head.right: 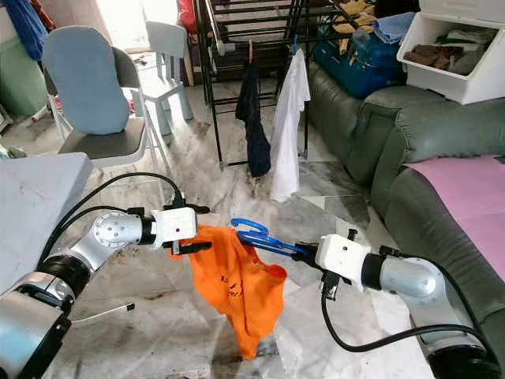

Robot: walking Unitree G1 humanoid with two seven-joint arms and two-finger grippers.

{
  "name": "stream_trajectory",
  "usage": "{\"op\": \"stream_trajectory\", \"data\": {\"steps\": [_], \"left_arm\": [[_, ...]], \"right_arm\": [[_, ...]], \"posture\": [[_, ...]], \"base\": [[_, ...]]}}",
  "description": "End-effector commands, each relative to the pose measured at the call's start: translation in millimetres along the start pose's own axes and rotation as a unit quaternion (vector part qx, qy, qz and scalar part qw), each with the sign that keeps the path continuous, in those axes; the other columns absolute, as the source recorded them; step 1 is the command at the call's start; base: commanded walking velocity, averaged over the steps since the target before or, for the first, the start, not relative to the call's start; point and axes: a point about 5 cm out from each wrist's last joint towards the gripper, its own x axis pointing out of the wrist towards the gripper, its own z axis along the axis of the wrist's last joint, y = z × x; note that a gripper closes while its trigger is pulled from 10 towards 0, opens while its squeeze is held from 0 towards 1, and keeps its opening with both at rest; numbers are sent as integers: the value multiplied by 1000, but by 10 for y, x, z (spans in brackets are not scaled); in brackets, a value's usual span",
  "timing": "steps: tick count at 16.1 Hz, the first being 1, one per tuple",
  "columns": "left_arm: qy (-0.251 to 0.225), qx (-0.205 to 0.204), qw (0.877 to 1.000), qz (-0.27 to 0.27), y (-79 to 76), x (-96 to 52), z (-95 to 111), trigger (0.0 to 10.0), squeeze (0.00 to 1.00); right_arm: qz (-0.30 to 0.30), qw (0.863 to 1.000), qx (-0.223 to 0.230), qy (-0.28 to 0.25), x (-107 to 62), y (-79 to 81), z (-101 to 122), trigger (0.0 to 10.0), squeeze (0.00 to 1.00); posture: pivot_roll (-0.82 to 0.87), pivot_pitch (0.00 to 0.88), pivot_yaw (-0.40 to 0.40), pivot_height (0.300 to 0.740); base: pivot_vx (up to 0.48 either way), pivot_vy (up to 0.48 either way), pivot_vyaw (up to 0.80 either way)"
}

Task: Hang hanger

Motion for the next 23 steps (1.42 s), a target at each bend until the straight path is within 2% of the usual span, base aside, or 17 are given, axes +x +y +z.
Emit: {"op": "stream_trajectory", "data": {"steps": [1, 6, 12, 17, 20, 23], "left_arm": [[5, -1, 1000, 1, 48, -3, 10, 0, 0], [13, -11, 1000, -11, 15, 59, 18, 0, 0], [20, -14, 1000, -11, 77, 54, 35, 0, 0], [30, -18, 999, -26, 57, 62, 19, 0, 0], [16, -32, 999, -16, 94, 64, 51, 0, 0], [11, -40, 999, -23, 65, 68, 45, 0, 0]], "right_arm": [[-10, 1000, -20, -20, 32, -78, 84, 10000, 0], [-14, 999, -23, -23, 40, -74, 89, 10000, 0], [-16, 999, -23, -24, 50, -45, 78, 10000, 0], [-22, 999, -19, -28, 66, -45, 75, 10000, 0], [-28, 999, -16, -33, 73, -47, 77, 10000, 0], [-32, 999, -24, -26, 94, -70, 63, 10000, 0]], "posture": [[-223, 0, 47, 740], [-233, 0, 56, 740], [-233, 0, 60, 740], [-235, 0, 62, 740], [-234, 0, 56, 740], [-232, 0, 50, 740]], "base": [[0, 0, 0], [0, 0, 0], [0, 0, 0], [0, 0, 0], [0, 0, 0], [0, 0, 0]]}}
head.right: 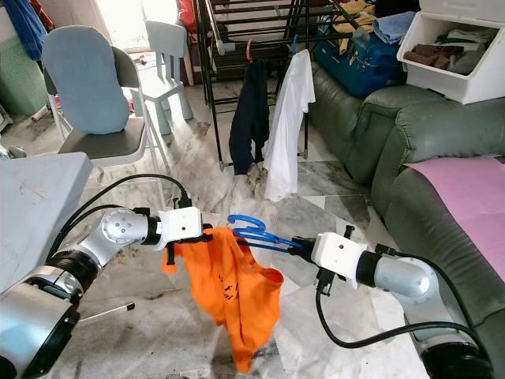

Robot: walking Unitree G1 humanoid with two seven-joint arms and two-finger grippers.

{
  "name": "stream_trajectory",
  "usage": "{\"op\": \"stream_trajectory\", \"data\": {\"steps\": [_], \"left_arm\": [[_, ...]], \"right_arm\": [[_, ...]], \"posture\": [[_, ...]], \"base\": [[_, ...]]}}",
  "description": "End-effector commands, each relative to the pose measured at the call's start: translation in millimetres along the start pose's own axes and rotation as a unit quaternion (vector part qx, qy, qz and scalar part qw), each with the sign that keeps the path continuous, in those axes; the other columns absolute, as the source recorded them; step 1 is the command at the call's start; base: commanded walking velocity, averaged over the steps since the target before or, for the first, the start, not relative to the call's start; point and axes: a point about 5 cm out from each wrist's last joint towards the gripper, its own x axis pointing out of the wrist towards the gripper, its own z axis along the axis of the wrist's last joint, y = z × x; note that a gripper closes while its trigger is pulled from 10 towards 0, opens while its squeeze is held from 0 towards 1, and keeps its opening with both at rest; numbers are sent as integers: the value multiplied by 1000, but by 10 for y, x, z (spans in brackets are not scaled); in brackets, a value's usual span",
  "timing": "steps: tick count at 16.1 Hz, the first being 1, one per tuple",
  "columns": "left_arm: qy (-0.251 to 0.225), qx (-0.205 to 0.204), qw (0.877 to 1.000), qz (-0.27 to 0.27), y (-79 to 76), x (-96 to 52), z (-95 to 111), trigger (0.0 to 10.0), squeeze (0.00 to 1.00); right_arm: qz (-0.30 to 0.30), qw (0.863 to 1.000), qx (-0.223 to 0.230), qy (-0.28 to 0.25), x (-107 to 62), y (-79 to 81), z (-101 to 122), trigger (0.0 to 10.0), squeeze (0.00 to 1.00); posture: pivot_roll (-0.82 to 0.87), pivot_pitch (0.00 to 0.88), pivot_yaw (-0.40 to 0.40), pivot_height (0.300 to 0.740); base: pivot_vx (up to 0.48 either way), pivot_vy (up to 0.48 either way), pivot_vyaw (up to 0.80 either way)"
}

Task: Hang hanger

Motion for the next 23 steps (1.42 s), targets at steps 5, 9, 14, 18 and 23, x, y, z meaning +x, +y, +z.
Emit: {"op": "stream_trajectory", "data": {"steps": [5, 9, 14, 18, 23], "left_arm": [[-3, -31, 999, 13, 4, -75, -78, 0, 0], [6, -80, 996, 30, -44, -122, -203, 0, 0], [36, -132, 988, 72, -42, -186, -346, 0, 0], [34, -143, 987, 71, -66, -199, -372, 0, 0], [-62, -259, 952, 154, 170, -223, -236, 0, 0]], "right_arm": [[-67, 995, -61, 40, -44, -317, -29, 10000, 1000], [-167, 970, -117, 134, -255, -760, -132, 10000, 1000], [-243, 944, -151, 164, -433, -1040, -111, 10000, 1000], [-357, 911, -153, 135, -524, -1176, -38, 10000, 1000], [-472, 871, 77, 113, -443, -914, -373, 10000, 1000]], "posture": [[-229, 0, 44, 740], [-224, 0, 37, 740], [-224, 0, 30, 740], [-227, 0, 34, 740], [-215, 0, 40, 740]], "base": [[0, 0, 0], [0, 0, 0], [0, 0, 0], [0, 0, 0], [0, 0, 0]]}}
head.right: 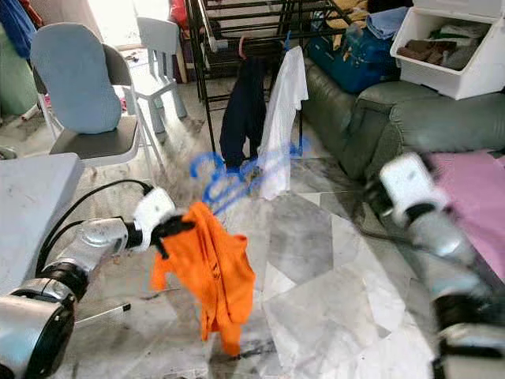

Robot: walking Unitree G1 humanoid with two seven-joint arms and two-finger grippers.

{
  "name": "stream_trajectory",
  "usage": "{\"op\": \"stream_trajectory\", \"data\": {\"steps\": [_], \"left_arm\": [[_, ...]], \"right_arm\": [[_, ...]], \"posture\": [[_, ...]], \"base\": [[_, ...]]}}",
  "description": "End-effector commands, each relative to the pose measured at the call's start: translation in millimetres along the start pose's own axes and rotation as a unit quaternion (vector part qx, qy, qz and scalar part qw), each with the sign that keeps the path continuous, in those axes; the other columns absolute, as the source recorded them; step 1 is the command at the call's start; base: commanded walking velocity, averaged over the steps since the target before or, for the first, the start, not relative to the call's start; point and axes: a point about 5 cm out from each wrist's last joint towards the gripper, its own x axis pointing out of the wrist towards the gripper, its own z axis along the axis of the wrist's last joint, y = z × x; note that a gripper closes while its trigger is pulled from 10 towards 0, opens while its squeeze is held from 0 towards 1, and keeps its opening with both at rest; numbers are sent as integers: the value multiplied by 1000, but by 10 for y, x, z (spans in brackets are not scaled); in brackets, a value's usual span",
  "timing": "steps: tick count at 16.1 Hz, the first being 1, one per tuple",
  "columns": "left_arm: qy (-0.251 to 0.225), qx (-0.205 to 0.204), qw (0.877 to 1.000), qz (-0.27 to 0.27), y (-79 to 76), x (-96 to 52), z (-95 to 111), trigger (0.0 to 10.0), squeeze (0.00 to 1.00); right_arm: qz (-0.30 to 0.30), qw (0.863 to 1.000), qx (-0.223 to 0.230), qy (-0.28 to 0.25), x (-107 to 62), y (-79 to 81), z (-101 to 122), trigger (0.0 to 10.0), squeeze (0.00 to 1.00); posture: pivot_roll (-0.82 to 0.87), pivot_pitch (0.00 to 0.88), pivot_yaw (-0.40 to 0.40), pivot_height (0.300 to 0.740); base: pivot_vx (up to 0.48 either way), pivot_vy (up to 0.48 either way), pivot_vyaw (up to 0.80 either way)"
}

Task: Hang hanger

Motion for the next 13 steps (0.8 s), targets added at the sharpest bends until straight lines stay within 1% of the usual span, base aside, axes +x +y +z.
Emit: {"op": "stream_trajectory", "data": {"steps": [1, 2, 4, 5, 6, 7, 8, 9, 10, 11, 12, 13], "left_arm": [[-54, -28, 998, 22, 121, 8, 234, 0, 0], [-80, -62, 995, 20, 135, 20, 295, 0, 0], [-107, -67, 992, -16, 98, 48, 386, 0, 0], [-131, -25, 989, -66, 6, 93, 504, 0, 0], [-138, 11, 986, -90, -48, 114, 566, 0, 0], [-148, 45, 982, -109, -94, 131, 640, 0, 0], [-159, 77, 976, -127, -141, 146, 715, 0, 0], [-165, 113, 969, -147, -190, 157, 779, 0, 0], [-168, 145, 961, -163, -230, 159, 822, 0, 0], [-167, 158, 958, -173, -250, 162, 842, 0, 0], [-159, 201, 947, -196, -293, 152, 856, 0, 0], [-146, 247, 934, -214, -329, 135, 842, 0, 0]], "right_arm": [[-51, 996, 60, 37, -19, -17, -109, 10000, 1000], [-67, 990, 99, 72, -42, 54, -213, 10000, 1000], [-41, 975, 161, 145, -106, 274, -424, 10000, 1000], [42, 955, 219, 195, -181, 590, -541, 10000, 1000], [83, 947, 237, 198, -206, 719, -536, 10000, 1000], [138, 942, 244, 186, -214, 837, -465, 10000, 1000], [181, 936, 246, 175, -229, 928, -401, 10000, 1000], [213, 933, 240, 164, -249, 979, -354, 10000, 1000], [235, 930, 238, 155, -266, 1014, -316, 10000, 1000], [243, 929, 235, 151, -271, 1022, -298, 10000, 1000], [264, 925, 237, 135, -275, 1025, -235, 10000, 639], [283, 921, 241, 119, -286, 1022, -162, 10000, 463]], "posture": [[-215, 0, 40, 740], [-209, 0, 41, 740], [-206, 0, 41, 740], [-204, 0, 40, 740], [-192, 0, 38, 740], [-196, 0, 41, 740], [-196, 0, 41, 740], [-199, 0, 44, 740], [-198, 0, 46, 740], [-198, 0, 46, 740], [-195, 0, 53, 740], [-196, 0, 59, 740]], "base": [[0, 0, 0], [0, 0, 0], [0, 0, 0], [0, 0, 0], [0, 0, 0], [0, 0, 0], [0, 0, 0], [0, 0, 0], [0, 0, 0], [0, 0, 0], [0, 0, 0], [0, 0, 0]]}}
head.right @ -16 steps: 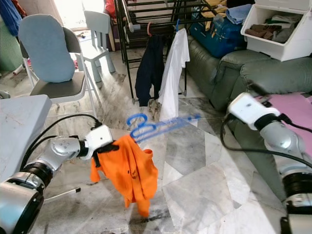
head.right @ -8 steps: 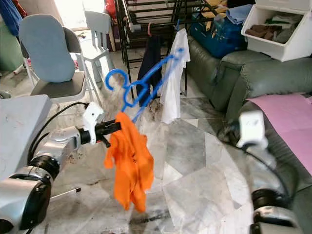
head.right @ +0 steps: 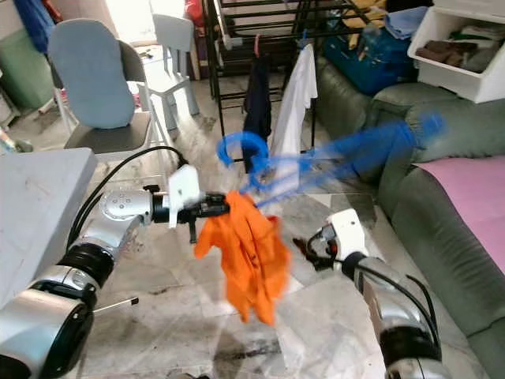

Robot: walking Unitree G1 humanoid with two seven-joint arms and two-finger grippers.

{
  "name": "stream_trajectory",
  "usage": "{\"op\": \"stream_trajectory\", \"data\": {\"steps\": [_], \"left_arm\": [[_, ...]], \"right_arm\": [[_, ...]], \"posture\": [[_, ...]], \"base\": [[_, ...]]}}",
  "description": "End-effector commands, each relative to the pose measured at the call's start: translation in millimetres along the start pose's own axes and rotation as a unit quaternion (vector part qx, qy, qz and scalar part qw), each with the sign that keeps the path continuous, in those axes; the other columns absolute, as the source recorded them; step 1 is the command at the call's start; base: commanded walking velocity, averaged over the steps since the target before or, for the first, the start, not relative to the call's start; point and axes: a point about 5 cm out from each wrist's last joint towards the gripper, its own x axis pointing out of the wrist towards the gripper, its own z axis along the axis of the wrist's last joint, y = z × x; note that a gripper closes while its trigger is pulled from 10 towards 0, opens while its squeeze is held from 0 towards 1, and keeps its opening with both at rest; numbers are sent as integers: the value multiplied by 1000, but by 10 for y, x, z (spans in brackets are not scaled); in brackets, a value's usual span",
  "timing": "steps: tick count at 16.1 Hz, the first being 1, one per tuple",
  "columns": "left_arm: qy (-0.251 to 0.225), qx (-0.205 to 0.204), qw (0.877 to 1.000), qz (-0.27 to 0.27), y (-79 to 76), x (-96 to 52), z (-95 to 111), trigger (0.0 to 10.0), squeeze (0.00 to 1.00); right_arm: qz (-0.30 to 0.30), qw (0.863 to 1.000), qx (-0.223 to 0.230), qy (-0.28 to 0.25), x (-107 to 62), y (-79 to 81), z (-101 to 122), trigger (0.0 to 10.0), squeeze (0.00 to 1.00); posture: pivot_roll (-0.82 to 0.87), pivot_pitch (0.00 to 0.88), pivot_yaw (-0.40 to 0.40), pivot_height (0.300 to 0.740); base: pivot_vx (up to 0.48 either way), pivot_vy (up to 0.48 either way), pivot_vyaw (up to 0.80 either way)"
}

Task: Hang hanger

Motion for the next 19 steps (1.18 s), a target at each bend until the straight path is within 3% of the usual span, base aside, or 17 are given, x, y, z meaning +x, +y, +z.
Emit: {"op": "stream_trajectory", "data": {"steps": [1, 2, 7, 10, 13, 16, 19], "left_arm": [[5, 42, 999, -22, -6, -12, 50, 0, 0], [7, 50, 998, -25, -2, -9, 59, 0, 0], [12, 93, 995, -15, 33, 5, 107, 0, 0], [-3, 108, 994, -12, 56, 34, 175, 0, 0], [-13, 120, 993, -8, 71, 70, 230, 0, 0], [-14, 125, 992, -7, 72, 93, 241, 0, 0], [-45, 133, 990, -7, 95, 139, 360, 0, 0]], "right_arm": [[23, 1000, -5, -9, -14, 29, 92, 10000, 306], [39, 999, -11, -12, -27, 55, 108, 10000, 0], [124, 990, -11, -64, -118, 195, 286, 10000, 0], [118, 991, -12, -61, -102, 182, 303, 10000, 0], [144, 987, -11, -69, -73, 292, 329, 10000, 0], [219, 971, 0, -97, -135, 455, 396, 10000, 0], [191, 978, -7, -88, -100, 388, 364, 10000, 0]], "posture": [[-196, 0, 61, 740], [-195, 0, 66, 740], [-195, 0, 71, 740], [-194, 0, 72, 740], [-188, 0, 73, 740], [-190, 0, 72, 740], [-190, 0, 68, 740]], "base": [[0, 0, 0], [0, 0, 0], [0, 0, 0], [0, 0, 0], [0, 0, 0], [0, 0, 0], [0, 0, 0]]}}
